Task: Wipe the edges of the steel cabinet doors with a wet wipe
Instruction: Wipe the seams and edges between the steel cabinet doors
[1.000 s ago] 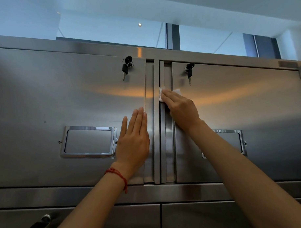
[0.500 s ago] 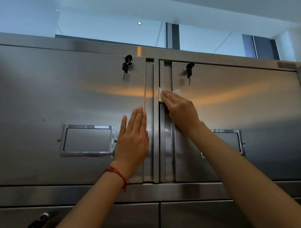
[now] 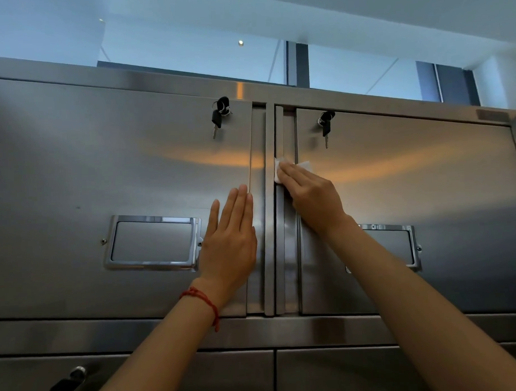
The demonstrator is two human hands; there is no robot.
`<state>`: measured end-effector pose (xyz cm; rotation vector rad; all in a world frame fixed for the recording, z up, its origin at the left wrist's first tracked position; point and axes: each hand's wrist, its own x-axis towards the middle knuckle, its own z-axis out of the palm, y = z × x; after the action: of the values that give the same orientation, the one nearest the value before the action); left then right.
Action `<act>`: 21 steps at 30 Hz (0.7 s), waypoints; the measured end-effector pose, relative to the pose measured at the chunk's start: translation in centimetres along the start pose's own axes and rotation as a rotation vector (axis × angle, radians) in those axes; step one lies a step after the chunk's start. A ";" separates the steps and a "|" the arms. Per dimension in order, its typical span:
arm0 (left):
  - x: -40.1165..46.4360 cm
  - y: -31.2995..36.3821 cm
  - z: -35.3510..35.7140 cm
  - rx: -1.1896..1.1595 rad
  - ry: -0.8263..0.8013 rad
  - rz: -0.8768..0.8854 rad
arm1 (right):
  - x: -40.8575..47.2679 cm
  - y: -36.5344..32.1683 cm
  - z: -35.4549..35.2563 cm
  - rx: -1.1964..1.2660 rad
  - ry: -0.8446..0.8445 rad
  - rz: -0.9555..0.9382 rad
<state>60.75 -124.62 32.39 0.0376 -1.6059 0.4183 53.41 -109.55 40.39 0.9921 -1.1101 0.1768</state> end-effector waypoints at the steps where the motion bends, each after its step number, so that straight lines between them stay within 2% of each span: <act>1: 0.0 0.0 0.0 0.000 0.001 0.000 | 0.4 0.1 0.0 -0.005 0.005 0.007; 5: 0.0 0.0 0.0 -0.010 0.005 0.001 | 1.6 0.2 0.2 0.005 0.008 0.060; 11: 0.0 0.0 -0.1 -0.012 -0.006 -0.003 | -0.2 0.0 0.3 -0.002 0.031 0.009; 21: 0.0 -0.1 0.2 -0.005 0.020 0.002 | 2.9 1.0 0.4 -0.022 0.020 0.067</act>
<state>60.61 -124.73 32.39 0.0280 -1.5876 0.4148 54.01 -110.24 43.36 0.9323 -1.1256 0.2281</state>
